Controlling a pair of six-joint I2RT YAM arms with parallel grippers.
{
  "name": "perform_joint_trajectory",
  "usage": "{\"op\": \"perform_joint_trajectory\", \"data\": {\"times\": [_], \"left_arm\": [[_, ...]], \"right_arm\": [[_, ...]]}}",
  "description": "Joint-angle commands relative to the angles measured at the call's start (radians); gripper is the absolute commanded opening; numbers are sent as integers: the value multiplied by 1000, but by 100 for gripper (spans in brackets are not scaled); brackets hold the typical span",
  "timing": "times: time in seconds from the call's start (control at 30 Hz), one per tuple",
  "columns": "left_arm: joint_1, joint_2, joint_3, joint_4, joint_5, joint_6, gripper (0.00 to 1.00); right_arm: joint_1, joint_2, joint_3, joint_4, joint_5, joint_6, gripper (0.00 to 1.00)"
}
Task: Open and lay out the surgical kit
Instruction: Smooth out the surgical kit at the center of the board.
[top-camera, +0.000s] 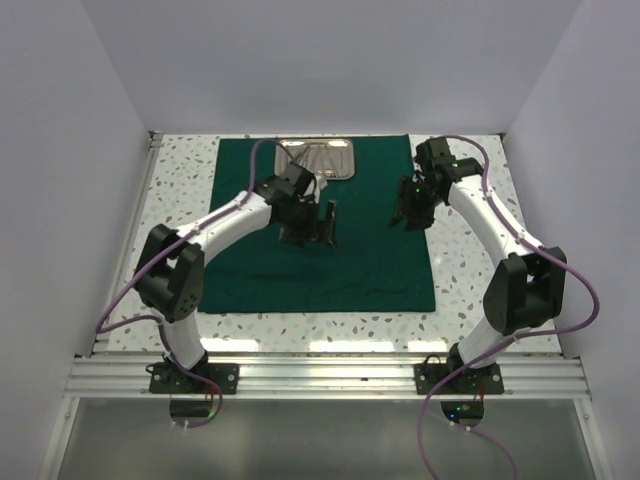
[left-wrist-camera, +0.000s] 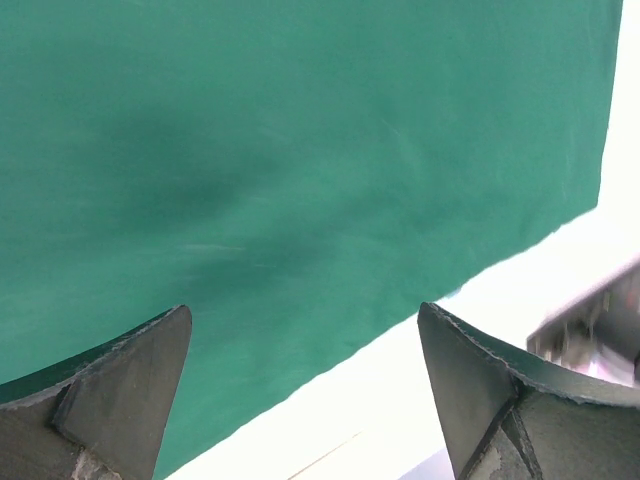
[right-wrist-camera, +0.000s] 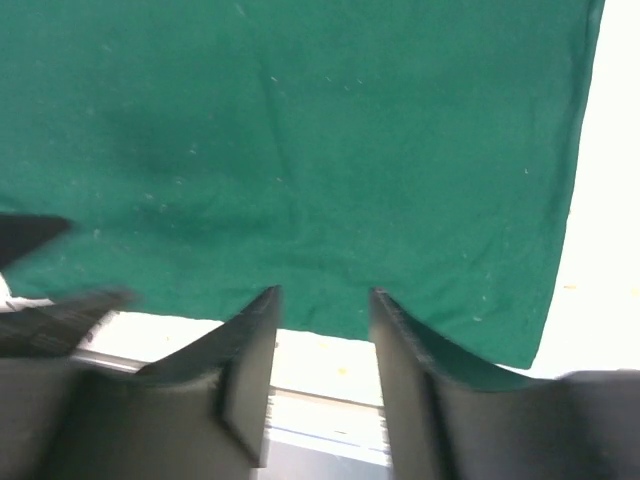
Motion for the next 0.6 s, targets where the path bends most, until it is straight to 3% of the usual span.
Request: {"op": "perform_joint_trajectory", "data": {"times": [0.0, 0.03, 0.13, 0.3, 0.57], "left_arm": [[-84, 26, -39, 131, 98, 8, 99], [-88, 37, -52, 164, 100, -8, 99], [-91, 91, -69, 157, 79, -11, 97], [-101, 108, -130, 112, 14, -6, 96], [-102, 100, -245, 106, 31, 10, 96]], "right_arm": [[1, -12, -25, -25, -11, -8, 41], [3, -15, -38, -27, -9, -14, 33], [1, -26, -63, -37, 0, -23, 23], [3, -42, -86, -41, 7, -23, 22], [1, -30, -101, -34, 3, -18, 20]]}}
